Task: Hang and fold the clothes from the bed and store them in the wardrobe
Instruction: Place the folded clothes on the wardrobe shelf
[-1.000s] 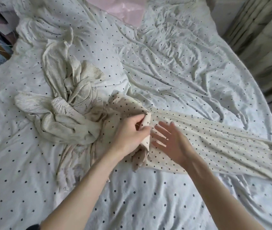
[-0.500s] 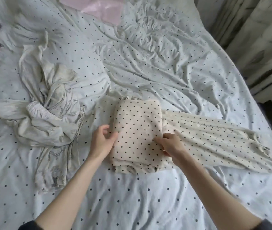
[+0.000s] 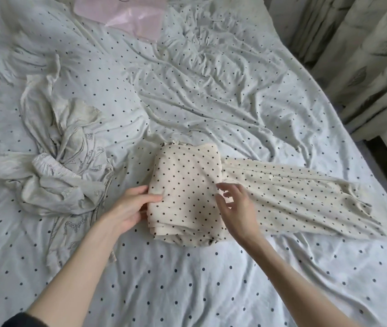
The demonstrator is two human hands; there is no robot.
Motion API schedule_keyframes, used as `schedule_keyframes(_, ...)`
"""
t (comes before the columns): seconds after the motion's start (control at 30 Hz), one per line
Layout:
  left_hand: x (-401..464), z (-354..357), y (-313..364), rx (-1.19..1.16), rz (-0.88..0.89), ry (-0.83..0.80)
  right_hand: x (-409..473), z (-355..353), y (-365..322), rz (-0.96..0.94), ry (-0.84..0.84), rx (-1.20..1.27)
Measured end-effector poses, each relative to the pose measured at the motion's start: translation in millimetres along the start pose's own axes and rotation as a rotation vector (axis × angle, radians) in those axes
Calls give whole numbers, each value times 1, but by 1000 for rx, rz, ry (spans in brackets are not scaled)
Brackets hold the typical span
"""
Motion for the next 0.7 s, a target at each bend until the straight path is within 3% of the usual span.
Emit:
schedule_keyframes(0.13, -18, 26, 36, 109, 133, -89, -3, -1, -3, 200, -456, 271)
schedule_keyframes(0.23, -25, 69, 54, 255, 288, -168, 2, -21, 9, 428, -558, 612)
schedule_keyframes(0.33, -28, 132, 56, 458, 397, -250, 11, -56, 29, 522, -605, 831)
schedule_keyframes(0.43, -28, 185, 41, 508, 339, -411, 24, -84, 49, 553, -557, 900)
schedule_keyframes(0.5, -22, 208, 27, 530, 258, -446, 29, -104, 65, 551, -462, 743)
schedule_keyframes(0.6, -3, 195, 14, 665, 302, -136, 30, -115, 77, 534, -255, 434)
schedule_keyframes(0.67, 8, 177, 6, 658, 316, 98, 31, -116, 83, 502, -118, 328)
schedule_keyframes(0.7, 14, 172, 1, 620, 278, 139, 31, -118, 85, 456, -30, 245)
Point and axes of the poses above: each hand's wrist, its own x-axis towards the middle knuckle, its own z-axis out of the palm, y = z × x, the point moved 2 cm from there along x, towards the middle knuckle, and after that the axes turned 8 degrees about z, right-handed, at the moved point
